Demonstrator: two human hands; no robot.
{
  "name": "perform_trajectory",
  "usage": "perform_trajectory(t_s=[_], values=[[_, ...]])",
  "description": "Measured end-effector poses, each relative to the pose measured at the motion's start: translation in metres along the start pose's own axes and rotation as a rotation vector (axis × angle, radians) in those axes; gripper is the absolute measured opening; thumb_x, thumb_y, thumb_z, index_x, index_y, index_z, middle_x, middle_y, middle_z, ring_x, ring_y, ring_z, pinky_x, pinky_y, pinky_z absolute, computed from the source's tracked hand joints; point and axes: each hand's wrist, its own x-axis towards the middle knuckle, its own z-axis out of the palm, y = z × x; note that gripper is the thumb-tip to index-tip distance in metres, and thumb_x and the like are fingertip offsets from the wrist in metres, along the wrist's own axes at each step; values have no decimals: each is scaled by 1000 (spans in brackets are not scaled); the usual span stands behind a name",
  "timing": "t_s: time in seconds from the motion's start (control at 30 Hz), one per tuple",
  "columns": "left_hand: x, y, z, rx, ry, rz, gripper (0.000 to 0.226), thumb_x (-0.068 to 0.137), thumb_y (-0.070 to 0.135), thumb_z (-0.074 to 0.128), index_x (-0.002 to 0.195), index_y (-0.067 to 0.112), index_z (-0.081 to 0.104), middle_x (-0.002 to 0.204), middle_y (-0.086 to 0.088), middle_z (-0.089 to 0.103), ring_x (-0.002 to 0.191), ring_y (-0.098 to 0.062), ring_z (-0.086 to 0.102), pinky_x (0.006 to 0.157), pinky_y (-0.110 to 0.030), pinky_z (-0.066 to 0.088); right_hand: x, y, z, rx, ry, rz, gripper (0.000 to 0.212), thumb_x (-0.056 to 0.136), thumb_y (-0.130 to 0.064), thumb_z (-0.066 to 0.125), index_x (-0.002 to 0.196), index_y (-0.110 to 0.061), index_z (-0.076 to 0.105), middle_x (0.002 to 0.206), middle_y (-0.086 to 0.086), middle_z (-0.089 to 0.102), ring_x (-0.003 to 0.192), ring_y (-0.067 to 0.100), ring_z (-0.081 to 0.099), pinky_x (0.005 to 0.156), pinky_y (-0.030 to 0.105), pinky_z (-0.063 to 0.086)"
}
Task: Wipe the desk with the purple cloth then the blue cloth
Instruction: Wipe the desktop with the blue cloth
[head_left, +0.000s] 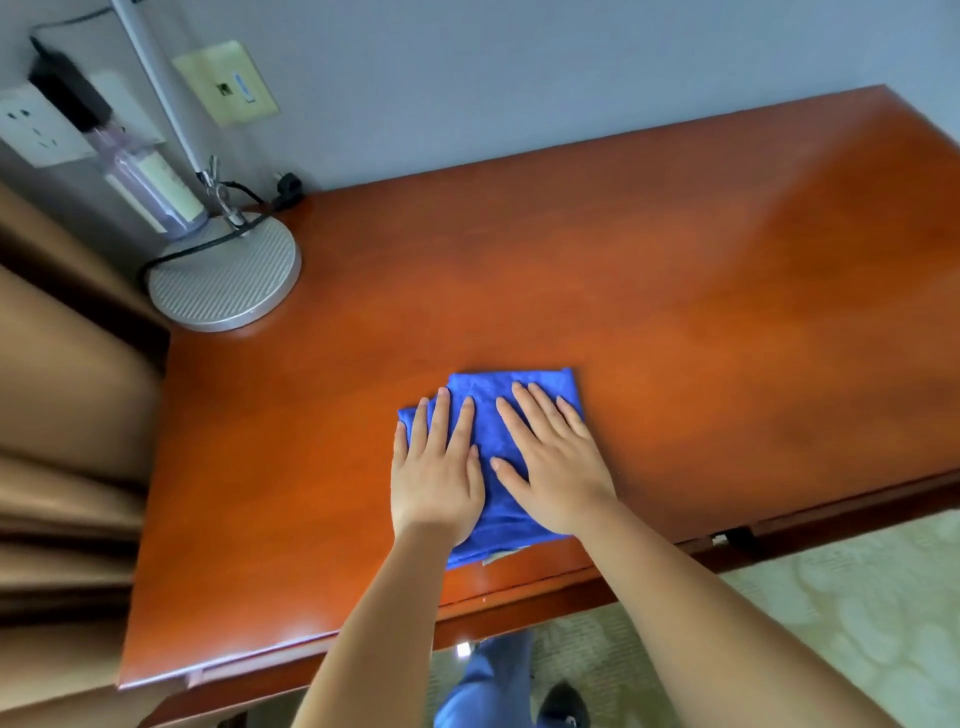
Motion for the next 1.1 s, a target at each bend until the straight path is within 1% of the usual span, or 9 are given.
perform_trajectory(t_s=[0.17, 0.33, 0.47, 0.67, 0.77, 0.87, 0.9, 1.0, 1.1], values=[[47, 0, -1, -11, 26, -36, 72, 86, 41, -6, 154, 24, 11, 162, -3, 4, 149, -24, 0, 120, -43, 0, 47, 17, -4, -35, 29, -10, 70, 92, -54, 21, 148, -14, 35, 156, 8, 29, 145, 22, 23, 119, 39, 13], [79, -1, 1, 1, 42, -31, 72, 86, 42, -6, 154, 24, 11, 162, -4, 5, 149, -25, 1, 120, -43, 2, 75, 30, -12, -86, -6, -20, 82, 85, -59, 1, 153, -18, 17, 161, 5, 11, 149, 18, 6, 120, 36, 0], [65, 6, 0, 6, 13, -7, 73, 86, 42, -8, 154, 23, 10, 162, -5, 4, 149, -26, 1, 120, -44, 2, 60, 37, -14, -109, -68, -40, 85, 81, -61, -7, 154, -20, 5, 162, 3, -1, 149, 17, -4, 119, 34, -7], [10, 46, 9, -15, -50, -4, 72, 87, 41, -9, 154, 22, 8, 162, -6, 2, 149, -28, -1, 120, -46, 1, -5, 48, -21, -89, -150, -37, 85, 79, -59, -8, 154, -20, 1, 161, 2, -8, 148, 15, -11, 117, 32, -14], [-8, 59, 9, 4, -78, 17, 74, 85, 41, -13, 154, 22, 4, 162, -6, -2, 148, -28, -4, 119, -45, -1, -32, 45, -19, -35, -146, 32, 83, 80, -55, 2, 154, -18, 10, 161, 3, 1, 149, 17, -3, 116, 31, -13], [-16, 64, 9, 32, -87, 44, 73, 84, 42, -15, 154, 23, 0, 161, -4, -6, 148, -27, -8, 119, -44, -2, -47, 39, -14, -5, -89, 101, 71, 86, -48, 26, 146, -12, 38, 155, 10, 31, 144, 24, 27, 115, 39, 8], [-15, 64, 10, 33, -78, 42, 72, 86, 41, -12, 154, 23, 3, 162, -4, -4, 149, -27, -5, 119, -45, 0, -47, 40, -12, -6, -75, 111, 68, 87, -46, 30, 144, -11, 42, 152, 10, 36, 142, 25, 32, 114, 40, 12], [-4, 64, 11, 17, -37, 19, 65, 92, 39, 3, 153, 21, 18, 161, -7, 10, 148, -29, 6, 119, -47, 9, -37, 47, -11, -24, -39, 84, 67, 89, -47, 33, 145, -12, 40, 153, 9, 34, 143, 24, 30, 114, 41, 15], [21, 65, 11, -2, -31, -15, 67, 90, 39, 1, 153, 22, 14, 161, -6, 8, 149, -28, 4, 120, -46, 4, -7, 60, -14, -36, -16, 41, 67, 89, -48, 30, 146, -14, 38, 154, 9, 32, 144, 22, 28, 116, 40, 13]])
